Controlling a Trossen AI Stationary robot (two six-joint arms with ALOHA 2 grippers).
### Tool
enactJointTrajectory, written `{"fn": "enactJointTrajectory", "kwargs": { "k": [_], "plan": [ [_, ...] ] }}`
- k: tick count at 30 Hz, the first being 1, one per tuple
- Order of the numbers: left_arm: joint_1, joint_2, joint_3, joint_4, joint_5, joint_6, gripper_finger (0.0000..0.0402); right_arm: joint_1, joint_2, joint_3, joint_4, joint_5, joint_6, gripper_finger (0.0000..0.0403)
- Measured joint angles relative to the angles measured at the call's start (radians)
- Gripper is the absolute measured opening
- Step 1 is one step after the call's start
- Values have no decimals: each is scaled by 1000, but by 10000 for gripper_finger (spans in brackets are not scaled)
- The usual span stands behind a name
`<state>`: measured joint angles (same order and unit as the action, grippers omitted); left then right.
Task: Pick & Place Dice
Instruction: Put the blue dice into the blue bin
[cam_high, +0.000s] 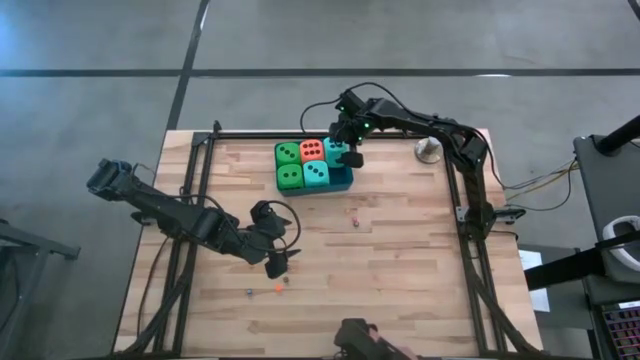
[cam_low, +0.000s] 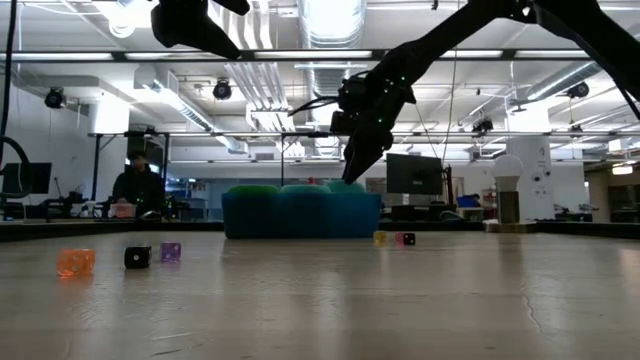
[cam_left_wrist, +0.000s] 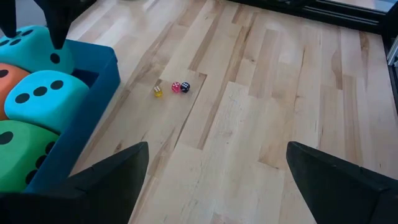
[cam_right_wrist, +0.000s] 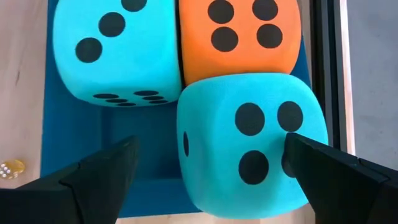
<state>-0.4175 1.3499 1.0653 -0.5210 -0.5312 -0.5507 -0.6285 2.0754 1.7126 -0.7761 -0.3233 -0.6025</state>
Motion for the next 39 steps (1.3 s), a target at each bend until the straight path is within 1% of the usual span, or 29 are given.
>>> {"fn": "enactJointTrajectory", "kwargs": {
  "k": [10,20,25,31,39],
  "plan": [
    [0,0,0,0,0,0,386,-1,16,1,10,-11,-2,400],
    [0,0,0,0,0,0,382,10,-49,3,-9,8,9,400],
    [0,0,0,0,0,0,382,21,-57,0,-43,9,27,400],
    [0,0,0,0,0,0,383,36,-60,-43,-45,8,23,400],
    [0,0,0,0,0,0,386,40,-64,-97,17,4,24,400]
  ]
}}
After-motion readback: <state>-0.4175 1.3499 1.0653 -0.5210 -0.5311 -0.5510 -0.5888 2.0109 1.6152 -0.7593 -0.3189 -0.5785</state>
